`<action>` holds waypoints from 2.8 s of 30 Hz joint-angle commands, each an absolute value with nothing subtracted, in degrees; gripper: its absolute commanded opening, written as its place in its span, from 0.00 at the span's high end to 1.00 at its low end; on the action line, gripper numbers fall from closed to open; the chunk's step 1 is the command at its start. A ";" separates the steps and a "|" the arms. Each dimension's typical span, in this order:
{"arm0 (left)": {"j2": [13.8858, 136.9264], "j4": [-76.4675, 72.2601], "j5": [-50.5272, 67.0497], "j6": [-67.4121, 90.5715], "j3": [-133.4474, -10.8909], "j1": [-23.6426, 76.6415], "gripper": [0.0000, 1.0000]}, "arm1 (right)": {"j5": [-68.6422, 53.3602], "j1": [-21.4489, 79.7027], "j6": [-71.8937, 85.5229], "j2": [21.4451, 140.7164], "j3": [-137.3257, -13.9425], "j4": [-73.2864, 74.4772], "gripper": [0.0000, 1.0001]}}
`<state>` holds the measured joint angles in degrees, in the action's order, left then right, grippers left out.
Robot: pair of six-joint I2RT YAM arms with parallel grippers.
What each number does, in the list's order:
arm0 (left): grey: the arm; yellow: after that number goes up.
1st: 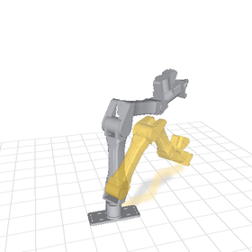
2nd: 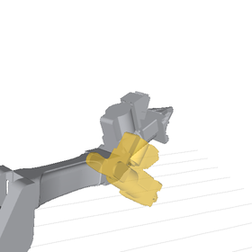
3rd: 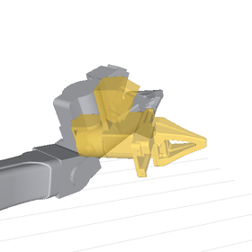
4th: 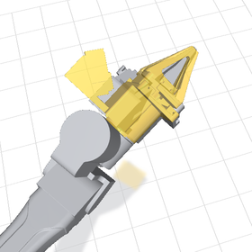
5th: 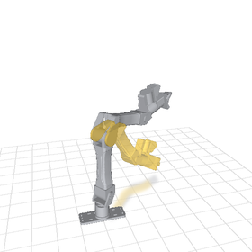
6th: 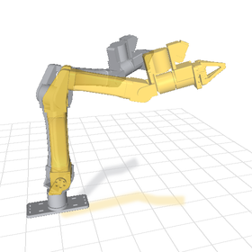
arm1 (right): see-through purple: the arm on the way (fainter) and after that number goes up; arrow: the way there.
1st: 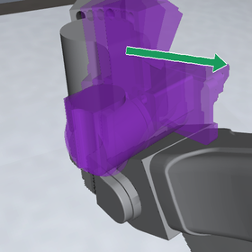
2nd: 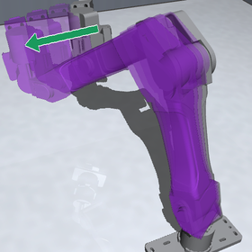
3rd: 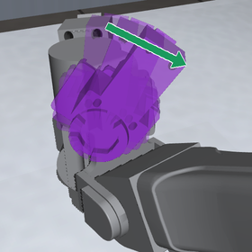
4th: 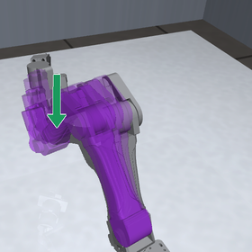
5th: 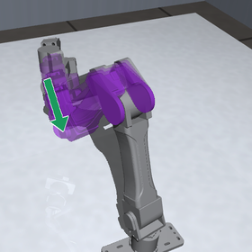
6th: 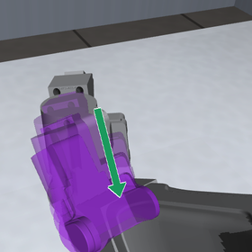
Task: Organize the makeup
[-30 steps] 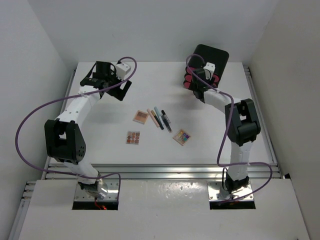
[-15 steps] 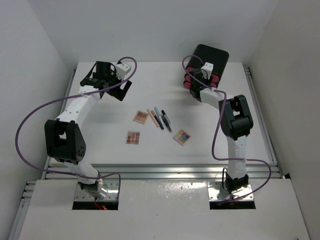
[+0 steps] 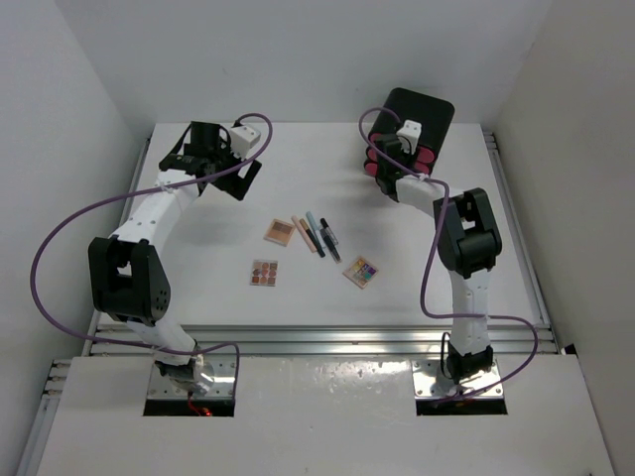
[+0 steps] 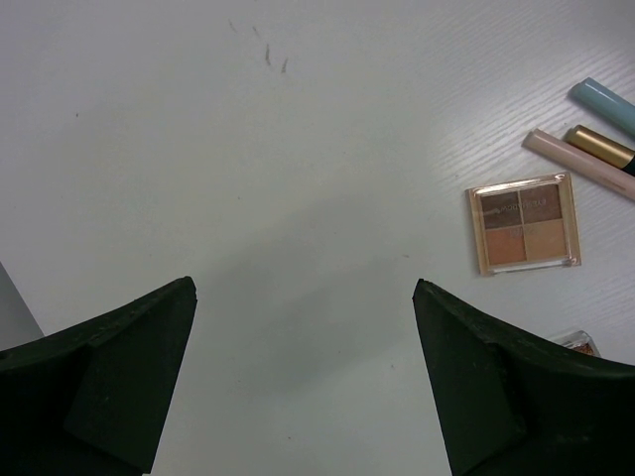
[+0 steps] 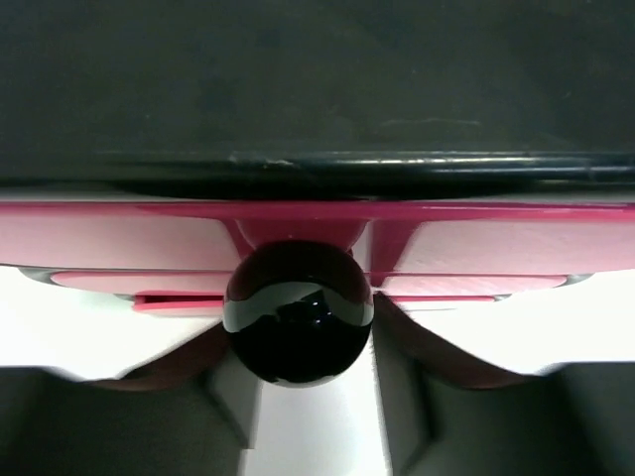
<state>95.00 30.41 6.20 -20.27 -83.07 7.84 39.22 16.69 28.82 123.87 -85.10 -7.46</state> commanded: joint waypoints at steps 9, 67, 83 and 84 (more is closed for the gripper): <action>94.22 29.97 6.42 -20.13 -83.67 8.26 0.03 | 40.44 17.05 31.63 122.88 -84.64 -11.51 1.00; 92.55 31.73 3.26 -5.98 -68.64 8.26 0.01 | -11.79 30.85 -8.53 104.76 -62.24 32.80 0.01; 92.55 30.15 1.67 -5.98 -68.64 8.26 0.01 | -2.37 33.40 -4.93 103.90 -55.11 21.80 0.56; 92.55 30.15 1.67 -5.98 -68.64 8.26 0.01 | -2.81 33.40 -4.75 103.54 -54.41 20.93 0.61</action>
<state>95.00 31.35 2.11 -6.83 -69.01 7.84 -3.03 33.10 -5.78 103.50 -57.39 24.08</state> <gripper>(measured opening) 0.986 0.650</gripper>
